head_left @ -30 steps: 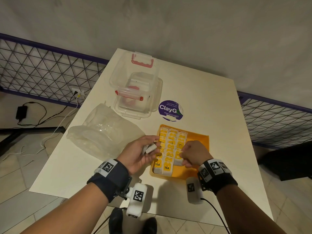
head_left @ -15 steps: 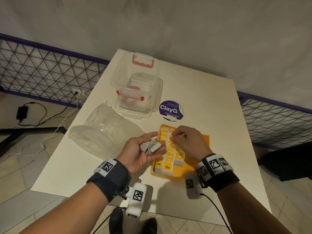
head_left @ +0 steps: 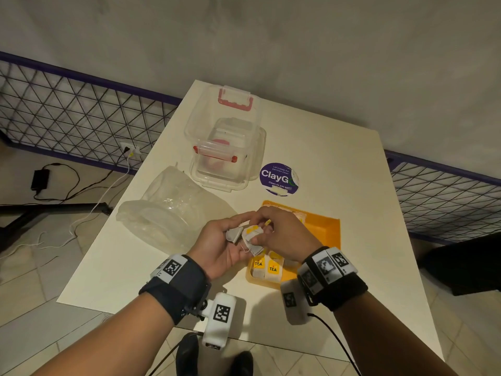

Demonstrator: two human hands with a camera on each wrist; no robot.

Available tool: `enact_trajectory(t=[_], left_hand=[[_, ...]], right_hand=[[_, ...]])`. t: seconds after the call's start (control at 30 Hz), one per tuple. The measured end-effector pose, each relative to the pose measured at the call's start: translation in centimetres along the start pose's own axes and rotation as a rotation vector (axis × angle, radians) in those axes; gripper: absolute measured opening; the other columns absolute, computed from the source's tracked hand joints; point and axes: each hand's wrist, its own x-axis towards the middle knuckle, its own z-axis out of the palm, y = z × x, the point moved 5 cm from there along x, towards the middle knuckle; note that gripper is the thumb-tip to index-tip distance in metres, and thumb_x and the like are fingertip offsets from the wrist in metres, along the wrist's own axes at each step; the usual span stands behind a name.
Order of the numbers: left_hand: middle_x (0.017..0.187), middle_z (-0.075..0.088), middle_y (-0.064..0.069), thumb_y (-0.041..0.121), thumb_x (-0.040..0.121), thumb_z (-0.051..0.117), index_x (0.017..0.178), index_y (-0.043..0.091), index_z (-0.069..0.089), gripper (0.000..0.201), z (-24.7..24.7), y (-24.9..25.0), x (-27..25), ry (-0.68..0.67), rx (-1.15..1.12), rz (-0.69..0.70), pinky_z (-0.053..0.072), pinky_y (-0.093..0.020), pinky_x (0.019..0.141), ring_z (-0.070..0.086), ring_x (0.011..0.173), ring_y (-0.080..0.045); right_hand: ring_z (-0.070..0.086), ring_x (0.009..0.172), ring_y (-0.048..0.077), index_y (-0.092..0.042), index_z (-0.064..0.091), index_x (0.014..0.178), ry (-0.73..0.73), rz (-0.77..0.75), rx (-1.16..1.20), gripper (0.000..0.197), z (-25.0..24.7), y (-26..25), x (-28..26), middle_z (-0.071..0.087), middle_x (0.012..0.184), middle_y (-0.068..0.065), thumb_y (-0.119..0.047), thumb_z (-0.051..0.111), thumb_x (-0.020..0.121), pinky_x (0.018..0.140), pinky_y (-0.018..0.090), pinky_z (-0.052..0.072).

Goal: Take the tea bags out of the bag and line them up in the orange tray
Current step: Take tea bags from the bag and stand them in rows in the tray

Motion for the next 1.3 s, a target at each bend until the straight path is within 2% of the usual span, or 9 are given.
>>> enact_trajectory(t=[0.13, 0.3, 0.47, 0.57, 0.7, 0.83, 0.97, 1.07, 1.3], left_hand=[[0.126, 0.064, -0.023, 0.012, 0.094, 0.040, 0.130, 0.004, 0.061, 0.042, -0.5, -0.1, 0.3, 0.024, 0.073, -0.006, 0.052, -0.049, 0.090, 0.064, 0.105, -0.038], [0.110, 0.069, -0.016, 0.007, 0.094, 0.052, 0.125, 0.009, 0.063, 0.033, -0.5, 0.0, 0.5, 0.056, 0.142, 0.022, 0.059, -0.033, 0.068, 0.070, 0.092, -0.027], [0.094, 0.072, -0.011, 0.007, 0.091, 0.063, 0.116, 0.012, 0.068, 0.026, -0.4, 0.1, 0.8, 0.096, 0.257, 0.103, 0.055, -0.023, 0.061, 0.068, 0.079, -0.016], [0.089, 0.072, -0.010, 0.000, 0.090, 0.062, 0.111, 0.016, 0.069, 0.027, -0.3, 0.1, 1.0, 0.105, 0.298, 0.131, 0.054, -0.022, 0.059, 0.068, 0.074, -0.014], [0.086, 0.072, -0.009, -0.003, 0.090, 0.061, 0.110, 0.017, 0.070, 0.030, -0.1, 0.2, 1.0, 0.099, 0.312, 0.142, 0.053, -0.022, 0.058, 0.067, 0.072, -0.014], [0.092, 0.070, -0.013, -0.002, 0.090, 0.061, 0.109, 0.015, 0.069, 0.026, -0.2, 0.4, 0.8, 0.107, 0.301, 0.139, 0.051, -0.022, 0.055, 0.066, 0.071, -0.014], [0.107, 0.070, -0.016, 0.001, 0.090, 0.062, 0.120, 0.011, 0.065, 0.031, -0.3, 0.3, 0.7, 0.101, 0.308, 0.116, 0.052, -0.022, 0.056, 0.066, 0.076, -0.016], [0.103, 0.069, -0.013, 0.001, 0.091, 0.062, 0.119, 0.012, 0.066, 0.030, 0.1, 0.2, 0.7, 0.082, 0.318, 0.110, 0.053, -0.022, 0.057, 0.065, 0.077, -0.017], [0.102, 0.071, -0.005, 0.011, 0.093, 0.062, 0.125, 0.017, 0.065, 0.033, 1.8, -0.1, 0.8, -0.032, 0.302, 0.114, 0.052, -0.022, 0.063, 0.065, 0.080, -0.014]], right_hand=[[0.052, 0.068, 0.002, -0.018, 0.062, 0.091, 0.084, 0.002, 0.054, 0.022, -0.5, 0.4, 0.1, 0.064, 0.091, -0.005, -0.017, 0.079, 0.078, 0.062, 0.018, 0.041], [0.051, 0.060, 0.003, -0.019, 0.062, 0.082, 0.210, 0.071, 0.107, 0.018, -1.4, 1.4, 0.4, 0.061, 0.075, -0.010, -0.017, 0.080, 0.077, 0.058, 0.019, 0.039], [0.067, 0.058, 0.012, -0.013, 0.069, 0.084, 0.192, 0.112, 0.303, 0.008, -1.3, 1.8, 0.4, 0.066, 0.076, 0.000, -0.013, 0.077, 0.082, 0.058, 0.031, 0.054], [0.070, 0.062, 0.019, -0.009, 0.072, 0.083, 0.201, 0.108, 0.302, 0.006, -1.5, 1.9, 0.4, 0.070, 0.072, 0.004, -0.014, 0.075, 0.083, 0.056, 0.028, 0.052], [0.063, 0.056, 0.011, -0.001, 0.074, 0.087, 0.222, 0.154, 0.446, 0.008, -2.5, 1.8, 0.1, 0.069, 0.072, 0.006, -0.008, 0.074, 0.084, 0.048, 0.014, 0.044], [0.064, 0.061, 0.012, -0.009, 0.075, 0.080, 0.224, 0.198, 0.517, 0.003, -3.8, 2.2, 0.0, 0.070, 0.071, 0.004, -0.011, 0.076, 0.082, 0.052, 0.021, 0.045], [0.064, 0.061, 0.009, -0.004, 0.074, 0.077, 0.294, 0.140, 0.358, 0.010, -5.6, 2.3, -0.1, 0.072, 0.072, 0.007, -0.012, 0.080, 0.079, 0.053, 0.014, 0.048], [0.063, 0.058, 0.010, 0.001, 0.072, 0.082, 0.264, 0.149, 0.446, 0.014, -6.1, 2.4, -0.4, 0.071, 0.072, 0.012, -0.010, 0.080, 0.079, 0.050, 0.017, 0.047], [0.062, 0.058, 0.011, 0.005, 0.069, 0.083, 0.203, 0.151, 0.478, 0.023, -6.2, 2.9, -0.8, 0.068, 0.067, 0.009, -0.014, 0.082, 0.078, 0.052, 0.024, 0.045]])
